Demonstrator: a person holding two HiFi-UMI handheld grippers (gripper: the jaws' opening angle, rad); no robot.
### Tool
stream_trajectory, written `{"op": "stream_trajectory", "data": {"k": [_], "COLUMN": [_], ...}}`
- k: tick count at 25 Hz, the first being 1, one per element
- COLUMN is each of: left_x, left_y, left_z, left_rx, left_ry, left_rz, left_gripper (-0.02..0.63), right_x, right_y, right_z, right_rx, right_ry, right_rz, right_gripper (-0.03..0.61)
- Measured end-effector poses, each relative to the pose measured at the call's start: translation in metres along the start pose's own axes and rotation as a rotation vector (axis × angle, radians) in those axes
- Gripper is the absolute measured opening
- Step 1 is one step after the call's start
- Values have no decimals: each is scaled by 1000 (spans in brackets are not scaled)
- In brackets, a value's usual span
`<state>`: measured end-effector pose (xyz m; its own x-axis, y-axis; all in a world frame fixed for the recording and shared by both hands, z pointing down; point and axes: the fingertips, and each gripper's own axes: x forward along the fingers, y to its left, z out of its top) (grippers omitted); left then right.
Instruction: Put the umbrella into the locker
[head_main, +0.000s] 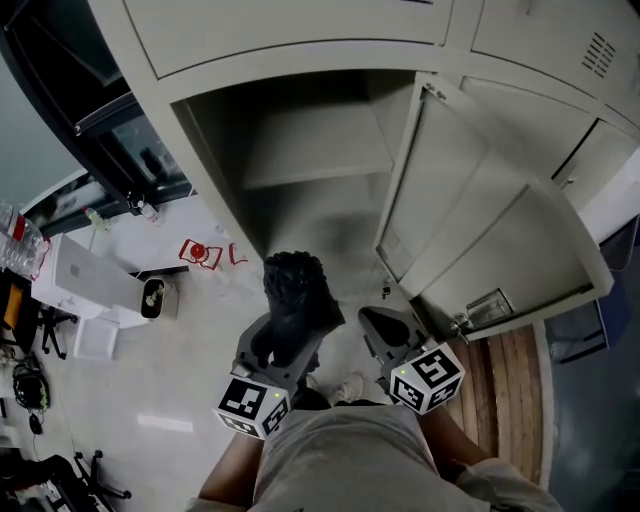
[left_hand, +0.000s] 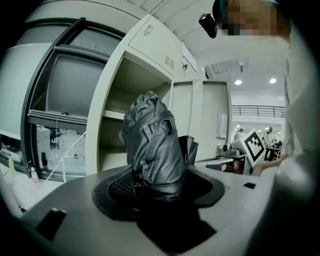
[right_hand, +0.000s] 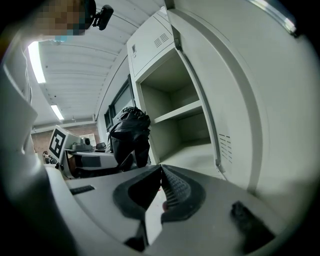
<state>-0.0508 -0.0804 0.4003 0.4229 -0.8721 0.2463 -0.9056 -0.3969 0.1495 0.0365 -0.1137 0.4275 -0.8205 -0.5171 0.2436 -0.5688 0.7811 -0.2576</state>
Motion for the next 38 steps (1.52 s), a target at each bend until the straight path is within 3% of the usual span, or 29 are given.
{"op": "stream_trajectory", "data": {"k": [17,38], "left_x": [36,116], "left_y": [38,83], "left_z": [3,-6], "left_rx": [-11,-16], "left_ry": [95,236], "left_rz": [-61,-26], "left_gripper": [281,281], "right_x": [31,57], "right_y": [-15,-41], "right_z": [19,30], "right_rx": [16,39], "right_ry": [-12,-35], "right_rz": [-66,-99], "right_gripper": [28,28]}}
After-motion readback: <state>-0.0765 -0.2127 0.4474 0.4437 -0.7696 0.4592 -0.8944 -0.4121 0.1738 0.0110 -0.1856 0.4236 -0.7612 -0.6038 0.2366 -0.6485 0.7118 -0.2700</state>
